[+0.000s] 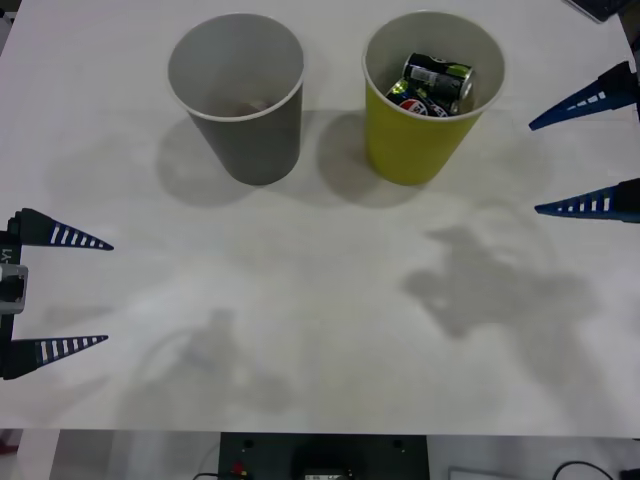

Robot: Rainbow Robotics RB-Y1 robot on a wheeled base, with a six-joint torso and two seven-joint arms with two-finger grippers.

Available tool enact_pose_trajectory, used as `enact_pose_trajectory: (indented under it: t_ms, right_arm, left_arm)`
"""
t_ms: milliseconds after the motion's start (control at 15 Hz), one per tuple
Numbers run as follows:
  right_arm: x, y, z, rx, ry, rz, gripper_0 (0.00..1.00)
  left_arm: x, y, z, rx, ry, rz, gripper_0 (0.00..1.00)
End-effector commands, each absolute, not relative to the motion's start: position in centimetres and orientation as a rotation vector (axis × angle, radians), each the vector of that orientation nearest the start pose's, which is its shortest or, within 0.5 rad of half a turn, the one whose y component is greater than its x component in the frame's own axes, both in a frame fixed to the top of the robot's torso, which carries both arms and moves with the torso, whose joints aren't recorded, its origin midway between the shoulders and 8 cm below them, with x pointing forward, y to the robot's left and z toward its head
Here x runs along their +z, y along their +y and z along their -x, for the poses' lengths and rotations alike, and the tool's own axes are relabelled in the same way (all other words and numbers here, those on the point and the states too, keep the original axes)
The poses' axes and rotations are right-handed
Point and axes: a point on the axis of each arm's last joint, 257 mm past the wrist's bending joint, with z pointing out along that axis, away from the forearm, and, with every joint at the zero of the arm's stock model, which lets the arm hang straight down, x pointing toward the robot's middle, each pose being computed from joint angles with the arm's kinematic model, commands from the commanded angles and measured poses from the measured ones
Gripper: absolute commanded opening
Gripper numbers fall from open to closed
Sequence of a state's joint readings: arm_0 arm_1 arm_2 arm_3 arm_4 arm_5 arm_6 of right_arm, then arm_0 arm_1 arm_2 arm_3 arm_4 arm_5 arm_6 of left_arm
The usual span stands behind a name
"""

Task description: Put the can into the green bin and the plastic bottle into the gray bin

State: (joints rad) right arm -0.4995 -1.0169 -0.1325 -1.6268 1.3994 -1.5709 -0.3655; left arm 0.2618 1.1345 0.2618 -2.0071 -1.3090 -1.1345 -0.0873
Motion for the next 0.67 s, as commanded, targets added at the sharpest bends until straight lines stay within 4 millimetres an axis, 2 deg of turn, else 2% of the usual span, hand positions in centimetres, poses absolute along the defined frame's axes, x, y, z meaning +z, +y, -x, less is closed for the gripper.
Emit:
enact_pose_trajectory:
  t_ms: [67, 333, 667]
  right_arm:
    - [-7.8, -26.4, -42.1, 0.280, 1.591, 1.705, 1.00]
    - [-11.1, -26.8, -39.6, 0.220, 1.615, 1.768, 1.00]
    - [-13.5, -26.9, -36.3, 0.185, 1.622, 1.806, 1.00]
  left_arm:
    - [-16.7, 28.6, -34.1, -0.118, 1.444, -1.762, 1.00]
    - [-16.7, 28.6, -34.1, -0.118, 1.444, -1.762, 1.00]
    - [-16.7, 28.6, -34.1, -0.118, 1.444, -1.762, 1.00]
